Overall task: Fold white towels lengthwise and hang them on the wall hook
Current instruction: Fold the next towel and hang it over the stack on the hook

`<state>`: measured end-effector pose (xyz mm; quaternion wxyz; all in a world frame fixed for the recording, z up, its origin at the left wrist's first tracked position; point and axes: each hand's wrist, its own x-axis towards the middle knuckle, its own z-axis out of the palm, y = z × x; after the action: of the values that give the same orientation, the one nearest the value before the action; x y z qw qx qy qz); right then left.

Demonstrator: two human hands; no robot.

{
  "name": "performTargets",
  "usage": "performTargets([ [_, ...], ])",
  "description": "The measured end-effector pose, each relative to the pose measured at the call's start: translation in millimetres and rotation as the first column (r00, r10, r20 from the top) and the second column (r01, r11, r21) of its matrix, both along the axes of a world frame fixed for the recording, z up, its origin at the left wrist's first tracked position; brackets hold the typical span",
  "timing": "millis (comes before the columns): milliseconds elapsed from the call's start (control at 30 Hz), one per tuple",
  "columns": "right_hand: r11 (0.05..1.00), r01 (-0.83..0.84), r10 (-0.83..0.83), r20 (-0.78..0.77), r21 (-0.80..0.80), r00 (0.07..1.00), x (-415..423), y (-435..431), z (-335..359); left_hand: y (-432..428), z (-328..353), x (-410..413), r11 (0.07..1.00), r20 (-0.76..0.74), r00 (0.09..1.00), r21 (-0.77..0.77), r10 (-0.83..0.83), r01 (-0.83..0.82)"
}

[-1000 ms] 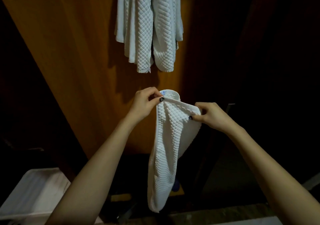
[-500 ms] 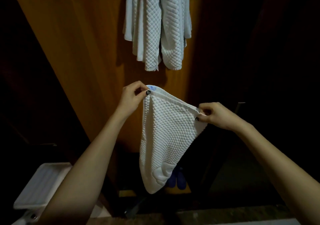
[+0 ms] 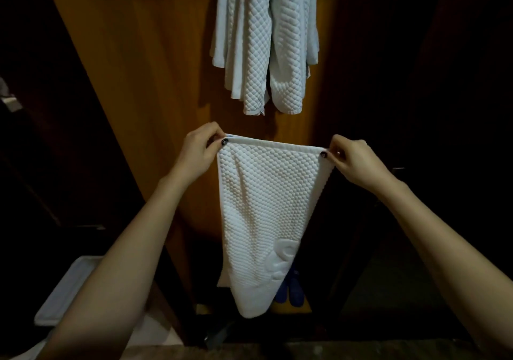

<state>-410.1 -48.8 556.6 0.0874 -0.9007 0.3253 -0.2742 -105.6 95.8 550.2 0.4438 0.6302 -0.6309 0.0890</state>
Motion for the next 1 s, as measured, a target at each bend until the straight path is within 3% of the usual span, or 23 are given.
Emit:
performTargets([
  [67,0.999,-0.004,0.003,-0.007,-0.045,1.000,3,0,10,4,5,2,1.000,0.083,0.997,0.011,0.002,-0.003],
  [233,0.995,-0.055,0.072,0.210,-0.082,0.975,-3,-2,29,14,15,3,0.999,0.163,0.986,-0.031,-0.030,0.036],
  [367,0.998,0.062,-0.062,-0.027,0.016,0.998,16,-11,16,-3,-2,-8,0.959,0.114,0.987,0.248,0.109,-0.135],
  [500,0.978,0.182,-0.176,-0.065,0.106,0.982,9,-8,-14,-9,-29,-27,0.954,-0.095,0.978,0.256,0.186,-0.157],
  [567,0.977,0.102,-0.115,0.060,0.187,0.992,-1,-1,-20,-9,-37,-36,0.954,-0.258,0.943,0.265,0.211,-0.141],
  [667,0.916,-0.151,0.043,0.283,0.373,0.958,-8,23,-22,-11,-40,-56,0.973,-0.476,0.865,0.225,0.159,-0.054],
  [800,0.815,-0.290,0.070,0.412,0.502,0.909,-3,50,-12,-18,-27,-84,0.990,-0.567,0.820,0.137,0.071,0.009],
  [867,0.794,-0.310,0.105,0.385,0.523,0.917,-2,57,-4,-19,-21,-93,0.992,-0.586,0.811,0.106,0.010,0.065],
  [1000,0.852,-0.262,0.155,0.258,0.454,0.954,1,67,11,-15,-12,-105,0.983,-0.584,0.805,0.062,-0.106,0.174],
])
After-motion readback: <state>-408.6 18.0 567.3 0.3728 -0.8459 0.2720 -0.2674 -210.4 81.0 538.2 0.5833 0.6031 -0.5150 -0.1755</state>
